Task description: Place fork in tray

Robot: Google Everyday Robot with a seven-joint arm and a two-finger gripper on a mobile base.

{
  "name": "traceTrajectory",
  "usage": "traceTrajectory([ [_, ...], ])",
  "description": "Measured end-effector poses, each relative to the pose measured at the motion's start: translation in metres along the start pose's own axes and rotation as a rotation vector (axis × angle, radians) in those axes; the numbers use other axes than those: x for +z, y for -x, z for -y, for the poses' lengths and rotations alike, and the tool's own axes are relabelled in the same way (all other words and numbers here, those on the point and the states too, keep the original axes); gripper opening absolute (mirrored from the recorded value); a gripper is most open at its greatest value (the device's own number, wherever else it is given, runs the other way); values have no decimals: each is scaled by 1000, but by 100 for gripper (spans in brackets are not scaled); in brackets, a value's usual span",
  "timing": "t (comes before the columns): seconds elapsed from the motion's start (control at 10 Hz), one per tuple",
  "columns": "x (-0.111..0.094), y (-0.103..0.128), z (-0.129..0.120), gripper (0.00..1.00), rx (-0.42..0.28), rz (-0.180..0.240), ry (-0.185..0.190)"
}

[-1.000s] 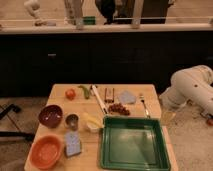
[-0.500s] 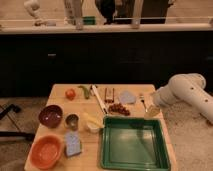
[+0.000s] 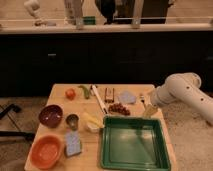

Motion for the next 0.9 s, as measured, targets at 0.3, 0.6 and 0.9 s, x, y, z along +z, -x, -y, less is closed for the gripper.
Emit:
traceTrajectory([
  [0.3, 14, -15, 3, 80, 143, 17, -16],
  [0.6, 40, -18, 13, 80, 226, 23, -21],
  [0.9, 66, -12, 26, 80, 254, 20, -19],
])
